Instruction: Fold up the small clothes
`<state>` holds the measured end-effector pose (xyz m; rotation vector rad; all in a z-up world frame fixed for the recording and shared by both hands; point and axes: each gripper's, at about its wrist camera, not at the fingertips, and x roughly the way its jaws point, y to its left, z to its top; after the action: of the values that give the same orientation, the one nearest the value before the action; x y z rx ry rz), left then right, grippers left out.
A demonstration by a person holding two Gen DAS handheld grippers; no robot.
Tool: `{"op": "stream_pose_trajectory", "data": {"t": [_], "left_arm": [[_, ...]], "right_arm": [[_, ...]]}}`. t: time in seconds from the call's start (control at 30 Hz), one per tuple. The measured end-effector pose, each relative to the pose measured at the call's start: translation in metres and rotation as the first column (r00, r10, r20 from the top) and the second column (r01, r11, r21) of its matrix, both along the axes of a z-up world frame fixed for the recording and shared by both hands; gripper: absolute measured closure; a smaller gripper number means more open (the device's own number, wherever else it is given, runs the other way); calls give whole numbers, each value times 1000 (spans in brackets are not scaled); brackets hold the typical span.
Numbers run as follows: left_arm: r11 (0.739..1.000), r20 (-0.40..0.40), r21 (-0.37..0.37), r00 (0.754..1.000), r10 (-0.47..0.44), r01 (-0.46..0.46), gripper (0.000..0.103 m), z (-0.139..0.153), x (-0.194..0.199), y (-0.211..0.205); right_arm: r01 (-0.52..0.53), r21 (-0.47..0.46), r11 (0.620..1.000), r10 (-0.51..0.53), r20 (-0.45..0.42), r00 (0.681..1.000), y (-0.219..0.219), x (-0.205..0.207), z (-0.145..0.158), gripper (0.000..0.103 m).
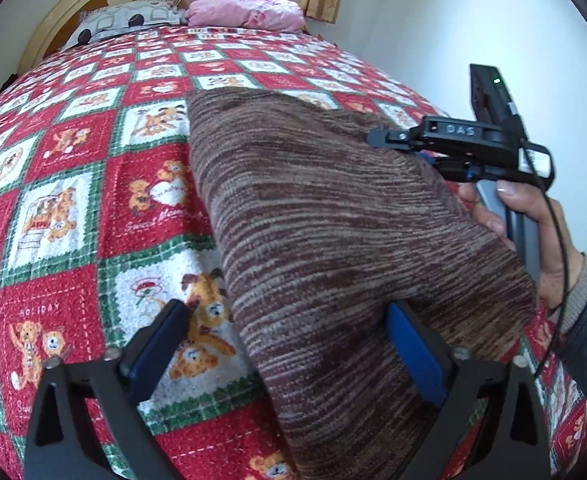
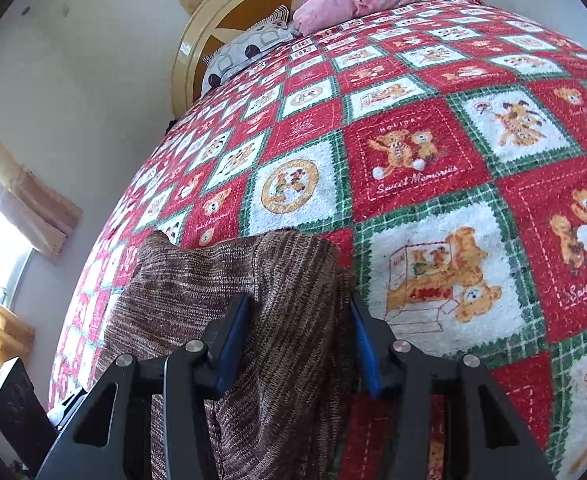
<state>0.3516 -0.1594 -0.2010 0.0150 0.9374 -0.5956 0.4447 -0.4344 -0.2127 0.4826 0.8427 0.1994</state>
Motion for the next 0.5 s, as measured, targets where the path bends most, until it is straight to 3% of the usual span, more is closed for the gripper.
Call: {"op": "stream_pose_trajectory", "data": {"t": [0.07, 0.13, 0.33, 0.37, 0.43, 0.5], "left_arm": [[1000, 6, -20, 1000, -11, 11, 16, 1, -2, 2], [997, -27, -64, 998, -52, 50, 38, 0, -2, 1], [994, -57, -95, 997, -60, 54, 40, -2, -2, 0], [994, -51, -93, 997, -61, 56, 42, -1, -3, 0], [994, -22, -92, 998, -63, 60, 58, 2, -7, 2], [994, 5, -90, 998, -59, 59, 68, 8, -13, 3]], "right_arm": [[0, 4, 1000, 0, 2, 1000, 0, 0, -1, 53], [0, -1, 1000, 0, 8, 1000, 0, 0, -1, 53], [-1, 5, 1000, 1, 19, 1000, -2, 0, -3, 55], [-1, -3, 1000, 1, 18, 1000, -1, 0, -3, 58], [-12, -15, 1000, 13, 22, 1000, 3, -2, 0, 71], [-18, -66, 998, 20, 32, 999, 11, -5, 8, 77]]}}
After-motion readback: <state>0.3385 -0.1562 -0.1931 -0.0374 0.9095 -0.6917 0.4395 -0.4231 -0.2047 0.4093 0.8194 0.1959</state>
